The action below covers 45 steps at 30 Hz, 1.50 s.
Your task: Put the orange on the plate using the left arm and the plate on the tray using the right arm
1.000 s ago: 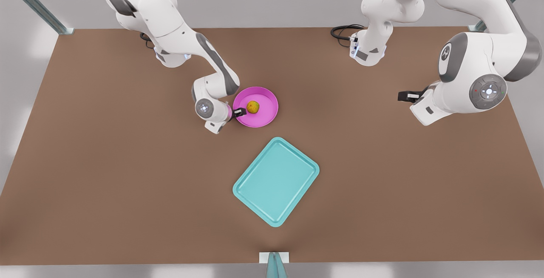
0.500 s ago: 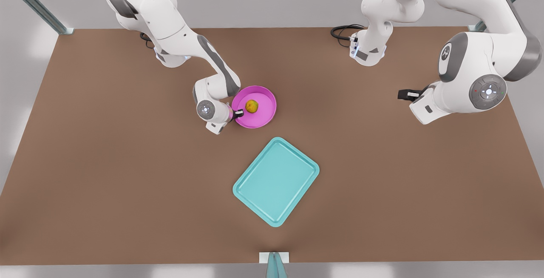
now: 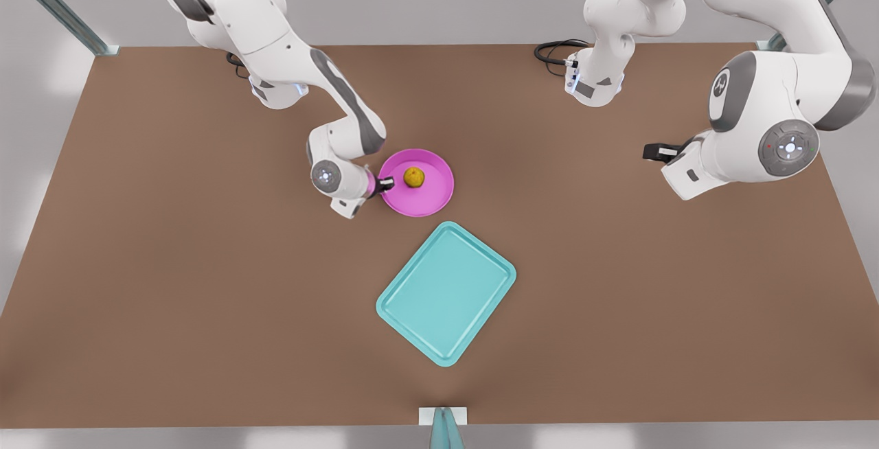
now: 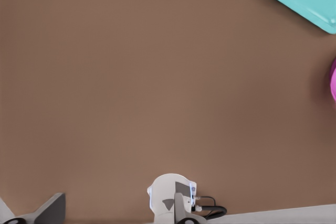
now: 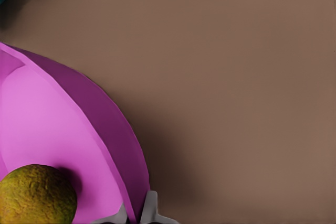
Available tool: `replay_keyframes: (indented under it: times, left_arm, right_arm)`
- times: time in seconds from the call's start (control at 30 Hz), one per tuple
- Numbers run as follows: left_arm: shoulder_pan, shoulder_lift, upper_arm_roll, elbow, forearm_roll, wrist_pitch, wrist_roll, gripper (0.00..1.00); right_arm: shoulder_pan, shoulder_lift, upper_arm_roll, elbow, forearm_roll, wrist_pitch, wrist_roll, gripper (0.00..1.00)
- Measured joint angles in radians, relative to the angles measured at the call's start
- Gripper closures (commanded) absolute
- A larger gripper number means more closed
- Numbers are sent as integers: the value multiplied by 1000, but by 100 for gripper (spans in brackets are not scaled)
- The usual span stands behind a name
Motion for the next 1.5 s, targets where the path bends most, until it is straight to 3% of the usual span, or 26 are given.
replay_keyframes:
  times: [0.1, 0.27, 0.57, 0.77, 0.8, 0.83, 1.07, 1.13, 1.27, 1.33, 1.37, 1.43, 1.5]
  left_arm:
    - [0, 0, 0, 0, 1, 0, 2, 0]
    - [0, 0, 0, -1, 1, 0, 5, 0]
    - [0, 2, 0, -1, 1, -6, 8, 0]
    - [0, 4, 0, 0, 3, -6, 10, 0]
    - [0, 4, 0, 0, 3, -6, 10, 0]
    - [0, 3, 0, 1, 3, -7, 10, 0]
    - [0, 3, 0, 2, 4, -7, 11, 0]
    - [0, 5, 0, 3, 5, -7, 11, 0]
    - [1, 27, -1, 27, 4, -16, 10, 0]
    - [0, 32, 0, 43, 2, -20, 11, 0]
    - [1, 31, 2, 46, 0, -22, 11, 0]
    - [2, 28, 3, 48, -3, -25, 12, 0]
    - [2, 28, 3, 49, -5, -27, 12, 0]
  right_arm:
    - [-27, -4, 0, 53, 29, -29, -2, 79]
    - [-128, 86, -2, 301, 96, -120, -5, 79]
    - [-170, 534, -5, 927, 141, -227, -3, 79]
    - [-143, 600, -3, 995, 142, -239, 1, 79]
    - [-141, 599, -2, 994, 143, -239, 2, 50]
    - [-140, 601, -2, 994, 138, -240, 4, 0]
    - [-134, 610, -27, 1046, 97, -248, 42, 0]
    - [-137, 540, -148, 1095, 91, -325, 44, 0]
    - [-143, 294, -492, 1113, -69, -681, 34, 0]
    - [-156, 142, -551, 1110, -222, -853, 18, 0]
    - [-214, 52, -486, 1087, -298, -922, 10, 0]
    - [-376, -157, -252, 947, -461, -1021, -3, 0]
    - [-447, -269, -170, 845, -555, -1082, -16, 0]
